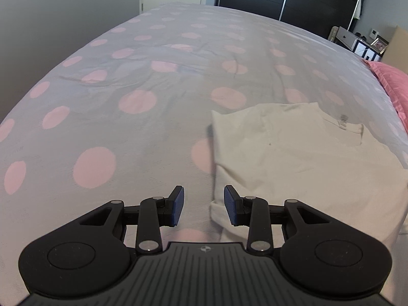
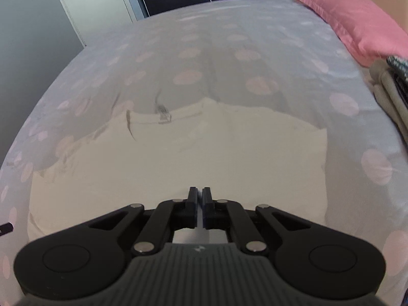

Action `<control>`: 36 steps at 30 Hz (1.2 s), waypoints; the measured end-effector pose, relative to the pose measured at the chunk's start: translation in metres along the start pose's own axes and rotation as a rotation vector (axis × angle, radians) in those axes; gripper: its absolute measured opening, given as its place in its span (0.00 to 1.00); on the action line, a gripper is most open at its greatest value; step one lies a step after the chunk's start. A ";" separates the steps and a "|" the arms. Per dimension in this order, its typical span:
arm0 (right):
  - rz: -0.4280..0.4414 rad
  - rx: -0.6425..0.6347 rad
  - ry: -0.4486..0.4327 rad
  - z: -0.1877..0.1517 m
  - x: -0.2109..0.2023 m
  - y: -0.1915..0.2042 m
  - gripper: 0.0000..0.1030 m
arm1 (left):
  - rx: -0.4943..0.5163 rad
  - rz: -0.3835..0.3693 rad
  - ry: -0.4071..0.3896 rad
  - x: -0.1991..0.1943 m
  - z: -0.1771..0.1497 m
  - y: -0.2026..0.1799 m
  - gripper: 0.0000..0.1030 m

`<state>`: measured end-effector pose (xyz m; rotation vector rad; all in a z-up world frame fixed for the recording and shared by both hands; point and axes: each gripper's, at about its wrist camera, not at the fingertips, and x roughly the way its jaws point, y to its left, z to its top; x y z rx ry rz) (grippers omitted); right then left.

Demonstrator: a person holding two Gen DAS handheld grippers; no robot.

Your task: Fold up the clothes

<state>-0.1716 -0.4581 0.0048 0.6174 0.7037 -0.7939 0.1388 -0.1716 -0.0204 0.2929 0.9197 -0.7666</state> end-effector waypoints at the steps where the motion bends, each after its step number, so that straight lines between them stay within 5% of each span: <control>1: 0.003 0.001 -0.022 0.007 -0.009 0.000 0.04 | 0.000 -0.001 0.004 0.001 -0.001 0.001 0.31; 8: -0.128 0.054 -0.086 0.041 -0.030 -0.032 0.04 | 0.036 -0.027 0.022 0.003 -0.005 -0.005 0.31; 13: -0.204 0.219 0.017 0.030 0.006 -0.084 0.09 | 0.072 -0.038 0.036 0.007 -0.010 -0.013 0.31; 17: -0.245 0.220 0.045 0.021 0.017 -0.098 0.17 | 0.119 -0.052 0.047 0.014 -0.014 -0.024 0.32; 19: -0.231 0.199 0.039 0.017 0.014 -0.100 0.31 | 0.157 -0.058 0.040 0.017 -0.016 -0.031 0.32; 25: -0.174 0.175 0.074 -0.002 0.014 -0.111 0.31 | 0.274 -0.017 0.032 0.029 -0.022 -0.053 0.33; 31: -0.108 0.126 0.114 -0.024 0.024 -0.119 0.31 | 0.268 -0.001 0.049 0.038 -0.022 -0.057 0.33; 36: -0.140 -0.026 0.180 -0.034 0.037 -0.107 0.30 | 0.268 0.001 0.056 0.041 -0.022 -0.058 0.33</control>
